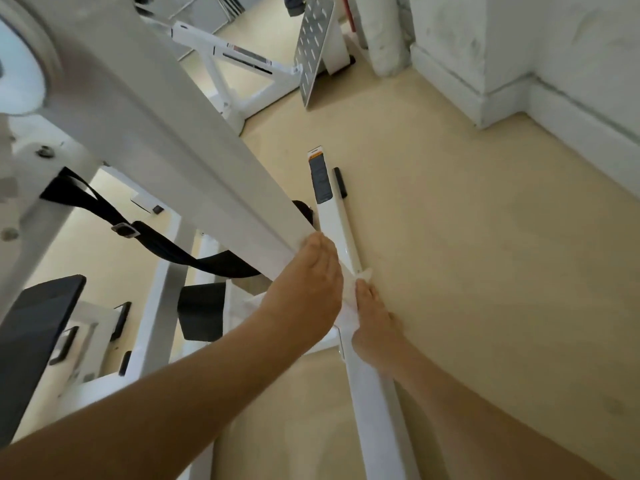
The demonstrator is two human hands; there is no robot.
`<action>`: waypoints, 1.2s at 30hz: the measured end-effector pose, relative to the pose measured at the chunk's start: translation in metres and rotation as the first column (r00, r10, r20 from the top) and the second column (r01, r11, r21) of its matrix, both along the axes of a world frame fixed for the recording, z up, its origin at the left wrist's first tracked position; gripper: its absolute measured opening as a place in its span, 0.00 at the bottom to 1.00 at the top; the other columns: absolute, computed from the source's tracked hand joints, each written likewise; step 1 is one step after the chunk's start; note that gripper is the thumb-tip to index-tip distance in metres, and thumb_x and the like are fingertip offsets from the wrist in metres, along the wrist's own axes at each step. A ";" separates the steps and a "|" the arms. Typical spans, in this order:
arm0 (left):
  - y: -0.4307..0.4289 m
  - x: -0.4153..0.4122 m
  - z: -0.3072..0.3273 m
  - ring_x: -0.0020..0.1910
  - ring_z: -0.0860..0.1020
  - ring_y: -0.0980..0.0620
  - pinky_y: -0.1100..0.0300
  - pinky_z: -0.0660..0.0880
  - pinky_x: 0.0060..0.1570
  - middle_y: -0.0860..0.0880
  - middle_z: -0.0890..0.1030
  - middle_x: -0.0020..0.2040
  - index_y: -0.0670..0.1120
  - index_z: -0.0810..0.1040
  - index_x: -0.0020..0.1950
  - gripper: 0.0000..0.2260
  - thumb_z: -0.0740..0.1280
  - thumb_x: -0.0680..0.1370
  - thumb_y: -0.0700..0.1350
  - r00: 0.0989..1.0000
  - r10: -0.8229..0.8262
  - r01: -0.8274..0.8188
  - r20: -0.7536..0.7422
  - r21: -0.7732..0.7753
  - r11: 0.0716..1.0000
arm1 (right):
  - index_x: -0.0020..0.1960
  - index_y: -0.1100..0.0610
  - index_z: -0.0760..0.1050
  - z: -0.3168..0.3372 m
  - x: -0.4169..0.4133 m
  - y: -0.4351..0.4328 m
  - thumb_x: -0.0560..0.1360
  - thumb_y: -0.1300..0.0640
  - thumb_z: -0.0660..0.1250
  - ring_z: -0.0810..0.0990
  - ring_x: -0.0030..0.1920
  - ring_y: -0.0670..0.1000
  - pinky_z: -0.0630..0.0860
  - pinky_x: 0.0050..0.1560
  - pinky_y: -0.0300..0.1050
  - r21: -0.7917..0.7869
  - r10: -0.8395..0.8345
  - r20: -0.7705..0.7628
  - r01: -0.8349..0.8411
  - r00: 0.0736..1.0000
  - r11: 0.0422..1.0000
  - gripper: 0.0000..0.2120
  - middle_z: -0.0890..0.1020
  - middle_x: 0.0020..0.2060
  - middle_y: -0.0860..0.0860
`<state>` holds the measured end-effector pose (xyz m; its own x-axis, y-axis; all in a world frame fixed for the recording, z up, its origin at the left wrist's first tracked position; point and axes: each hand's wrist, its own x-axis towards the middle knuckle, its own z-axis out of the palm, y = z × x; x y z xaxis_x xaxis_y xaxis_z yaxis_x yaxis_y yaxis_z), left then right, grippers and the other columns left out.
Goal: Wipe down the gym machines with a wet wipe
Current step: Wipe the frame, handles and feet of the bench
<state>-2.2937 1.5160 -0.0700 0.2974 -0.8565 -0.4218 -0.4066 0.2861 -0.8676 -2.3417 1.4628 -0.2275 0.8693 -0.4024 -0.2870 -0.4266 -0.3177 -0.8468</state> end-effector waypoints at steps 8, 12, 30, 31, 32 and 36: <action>-0.012 0.012 -0.028 0.62 0.71 0.28 0.36 0.62 0.66 0.26 0.72 0.63 0.28 0.65 0.68 0.24 0.47 0.83 0.46 0.986 -0.010 0.036 -0.167 0.151 0.988 | 0.77 0.54 0.31 -0.027 0.016 -0.016 0.74 0.46 0.67 0.36 0.77 0.44 0.45 0.75 0.52 0.030 0.146 -0.004 -0.145 0.989 0.989 0.50 0.38 0.78 0.44; -0.009 0.035 -0.034 0.41 0.82 0.38 0.47 0.78 0.50 0.35 0.83 0.43 0.33 0.81 0.52 0.22 0.50 0.78 0.43 0.957 -0.203 0.227 -0.207 0.097 0.969 | 0.76 0.53 0.27 -0.037 0.042 -0.046 0.68 0.44 0.75 0.36 0.76 0.45 0.47 0.77 0.56 -0.009 0.266 0.039 -0.266 0.963 0.964 0.61 0.34 0.77 0.44; 0.040 -0.027 -0.080 0.54 0.74 0.50 0.53 0.75 0.51 0.50 0.80 0.53 0.48 0.81 0.56 0.12 0.62 0.76 0.41 0.504 0.023 -0.498 -0.864 -0.268 0.825 | 0.78 0.57 0.36 -0.051 -0.126 0.043 0.77 0.31 0.42 0.36 0.77 0.50 0.46 0.76 0.52 -0.417 0.426 0.009 -0.384 0.904 0.824 0.41 0.36 0.77 0.50; 0.055 -0.037 -0.091 0.56 0.73 0.51 0.55 0.74 0.54 0.51 0.78 0.56 0.48 0.80 0.59 0.13 0.62 0.77 0.42 0.395 0.012 -0.683 -0.919 -0.285 0.672 | 0.79 0.57 0.45 -0.049 -0.110 0.040 0.79 0.34 0.47 0.41 0.78 0.52 0.52 0.76 0.56 -0.509 0.438 0.051 -0.354 0.897 0.785 0.38 0.43 0.79 0.51; 0.068 -0.046 -0.101 0.57 0.73 0.52 0.58 0.72 0.56 0.51 0.76 0.59 0.49 0.78 0.62 0.14 0.61 0.78 0.43 0.306 -0.024 -0.831 -0.952 -0.279 0.481 | 0.79 0.56 0.51 -0.046 -0.097 0.037 0.79 0.37 0.50 0.42 0.78 0.53 0.56 0.75 0.60 -0.549 0.473 0.056 -0.369 0.879 0.750 0.35 0.48 0.79 0.50; 0.098 -0.056 -0.142 0.61 0.74 0.50 0.55 0.71 0.64 0.52 0.73 0.64 0.52 0.71 0.70 0.18 0.62 0.80 0.47 -0.058 -0.273 -0.974 -0.960 0.114 -0.195 | 0.70 0.51 0.72 -0.027 -0.071 0.023 0.80 0.56 0.59 0.46 0.77 0.44 0.51 0.76 0.54 -0.232 0.588 0.052 -0.563 0.807 0.793 0.18 0.64 0.75 0.42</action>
<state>-2.3501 1.6139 -0.2121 0.9094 -0.3113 -0.2760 -0.0654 -0.7622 0.6441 -2.4128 1.4859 -0.2548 0.9792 0.1467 -0.1400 -0.0149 -0.6364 -0.7712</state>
